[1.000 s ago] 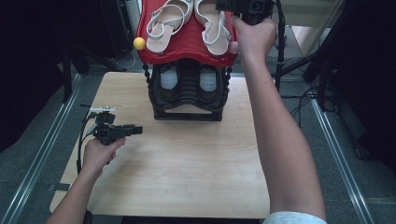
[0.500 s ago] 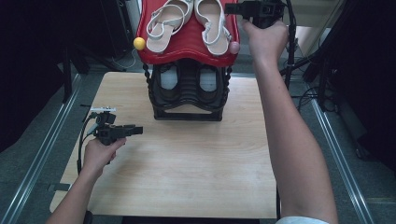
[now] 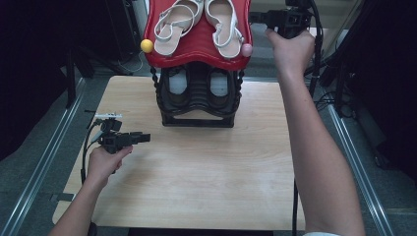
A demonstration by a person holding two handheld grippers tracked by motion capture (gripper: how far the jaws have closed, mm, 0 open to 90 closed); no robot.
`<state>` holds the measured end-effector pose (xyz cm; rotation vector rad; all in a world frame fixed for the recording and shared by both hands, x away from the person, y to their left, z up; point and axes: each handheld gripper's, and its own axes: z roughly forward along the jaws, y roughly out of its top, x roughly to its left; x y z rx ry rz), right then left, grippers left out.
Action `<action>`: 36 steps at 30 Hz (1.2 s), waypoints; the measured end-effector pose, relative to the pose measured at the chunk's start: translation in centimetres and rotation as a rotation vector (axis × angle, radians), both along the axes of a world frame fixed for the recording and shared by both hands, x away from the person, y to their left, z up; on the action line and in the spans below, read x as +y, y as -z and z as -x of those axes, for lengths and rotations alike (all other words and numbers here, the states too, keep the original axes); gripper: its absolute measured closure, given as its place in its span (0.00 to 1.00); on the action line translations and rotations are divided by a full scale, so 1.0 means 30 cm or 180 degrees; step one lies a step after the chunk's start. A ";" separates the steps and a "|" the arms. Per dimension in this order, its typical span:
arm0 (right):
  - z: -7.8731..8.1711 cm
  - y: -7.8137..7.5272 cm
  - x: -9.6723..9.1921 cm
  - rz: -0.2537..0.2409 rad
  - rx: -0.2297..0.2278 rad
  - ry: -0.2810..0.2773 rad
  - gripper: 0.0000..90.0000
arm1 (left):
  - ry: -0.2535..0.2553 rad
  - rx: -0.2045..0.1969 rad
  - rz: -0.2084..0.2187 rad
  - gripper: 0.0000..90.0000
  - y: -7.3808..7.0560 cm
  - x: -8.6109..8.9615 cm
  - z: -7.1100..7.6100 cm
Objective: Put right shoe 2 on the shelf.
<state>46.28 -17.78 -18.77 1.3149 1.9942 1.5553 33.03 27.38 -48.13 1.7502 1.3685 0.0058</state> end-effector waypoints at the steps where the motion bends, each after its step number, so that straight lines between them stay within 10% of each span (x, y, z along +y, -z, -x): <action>1: 0.001 0.005 -0.007 0.0000 -0.0002 0.0007 0.73 | 0.0001 0.0003 -0.0003 0.53 0.000 0.000 0.000; 36: 0.163 0.503 -0.204 0.0056 0.0206 0.0026 0.61 | -0.0020 -0.0018 -0.0015 0.53 0.004 0.001 -0.002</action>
